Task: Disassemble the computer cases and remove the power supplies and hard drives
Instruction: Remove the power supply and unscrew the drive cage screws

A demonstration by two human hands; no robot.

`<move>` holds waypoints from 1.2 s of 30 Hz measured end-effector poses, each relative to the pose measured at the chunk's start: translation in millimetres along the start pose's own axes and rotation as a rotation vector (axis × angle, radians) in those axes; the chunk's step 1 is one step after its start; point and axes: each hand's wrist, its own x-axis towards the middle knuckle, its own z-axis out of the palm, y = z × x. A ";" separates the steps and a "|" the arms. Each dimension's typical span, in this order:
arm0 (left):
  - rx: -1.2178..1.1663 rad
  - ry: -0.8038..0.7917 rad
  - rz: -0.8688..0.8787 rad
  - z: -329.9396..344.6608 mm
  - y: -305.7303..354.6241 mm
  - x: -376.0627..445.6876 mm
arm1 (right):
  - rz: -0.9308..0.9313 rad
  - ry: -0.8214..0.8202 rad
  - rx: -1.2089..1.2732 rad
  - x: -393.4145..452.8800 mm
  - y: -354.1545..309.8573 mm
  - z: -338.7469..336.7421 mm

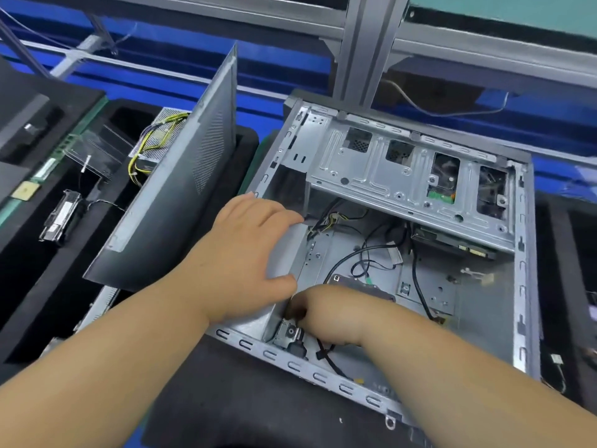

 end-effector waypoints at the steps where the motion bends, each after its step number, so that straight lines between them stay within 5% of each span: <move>1: -0.008 0.003 -0.004 -0.3 0.4 -0.3 | 0.000 0.004 0.013 0.8 0.6 0.7; 9: -0.016 -0.004 -0.008 1.2 -0.8 -0.4 | -0.019 0.043 0.021 5.5 5.3 2.6; 13: -0.103 -0.005 0.021 -6.3 -2.1 -2.0 | 0.081 0.233 0.126 5.1 10.1 -3.5; 19: -0.475 0.105 -0.312 -20.0 -22.0 -14.6 | 0.032 0.831 1.055 -13.0 8.3 -28.6; 25: -0.764 -0.034 -0.562 -9.1 -24.5 -17.7 | -0.067 0.542 1.031 -7.8 -14.6 -29.4; 36: -0.874 -0.034 -0.657 -2.3 -23.8 -20.5 | -0.245 0.517 1.232 -0.6 0.0 -15.3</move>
